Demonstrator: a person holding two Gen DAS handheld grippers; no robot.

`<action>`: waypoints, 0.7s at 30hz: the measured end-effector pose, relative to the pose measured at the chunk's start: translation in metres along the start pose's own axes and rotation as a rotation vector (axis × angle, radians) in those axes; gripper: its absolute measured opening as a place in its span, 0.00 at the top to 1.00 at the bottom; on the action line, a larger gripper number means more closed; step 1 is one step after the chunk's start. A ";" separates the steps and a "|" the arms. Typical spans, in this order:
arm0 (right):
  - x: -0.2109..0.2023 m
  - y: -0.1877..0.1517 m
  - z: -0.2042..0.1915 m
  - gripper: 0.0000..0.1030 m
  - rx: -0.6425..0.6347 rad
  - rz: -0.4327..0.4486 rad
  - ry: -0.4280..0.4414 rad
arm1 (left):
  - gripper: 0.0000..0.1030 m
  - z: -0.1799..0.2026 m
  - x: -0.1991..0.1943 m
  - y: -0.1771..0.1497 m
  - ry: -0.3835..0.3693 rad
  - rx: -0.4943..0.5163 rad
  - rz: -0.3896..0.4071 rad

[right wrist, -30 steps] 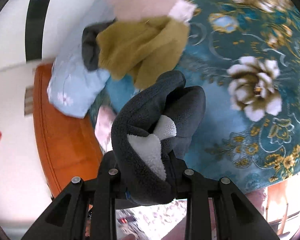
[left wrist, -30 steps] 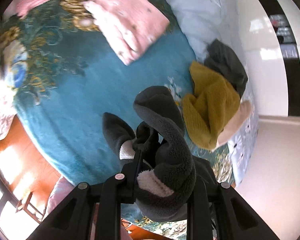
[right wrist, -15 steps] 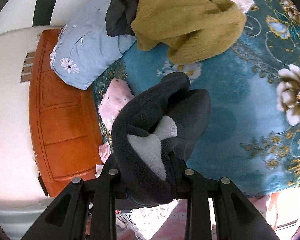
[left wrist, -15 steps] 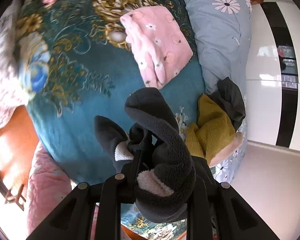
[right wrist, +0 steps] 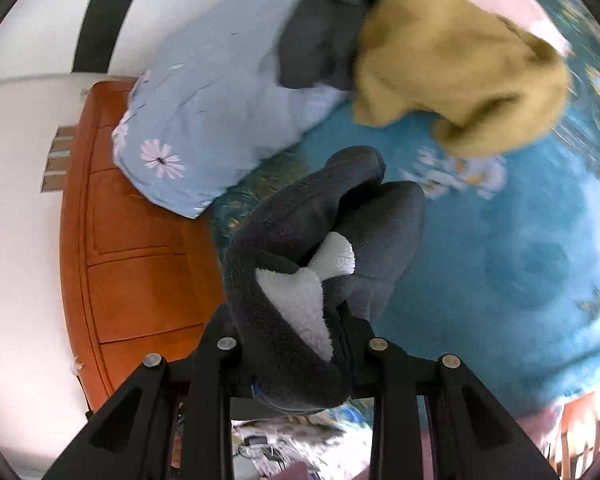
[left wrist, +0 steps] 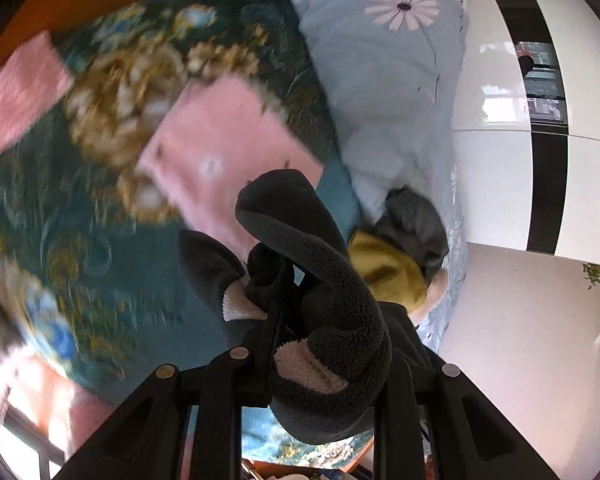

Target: Fold clothes

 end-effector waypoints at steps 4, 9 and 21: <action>0.049 0.022 -0.056 0.71 -0.061 0.003 0.013 | 0.76 0.005 -0.016 0.062 -0.018 -0.017 0.043; 0.113 0.053 -0.100 0.71 -0.151 -0.001 0.097 | 0.76 -0.002 -0.034 0.126 -0.072 0.010 0.151; 0.262 0.029 0.078 0.71 0.037 -0.098 -0.048 | 0.75 -0.166 0.133 0.152 0.063 -0.206 0.059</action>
Point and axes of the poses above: each gripper's, at about its wrist camera, not at the fingertips, and x roughly the way its jaws point, z to its right, y to its top, the point moved 1 cm from there along x, roughly the way its jaws point, and after that the axes turned 11 degrees about y, right-handed, at the moved point
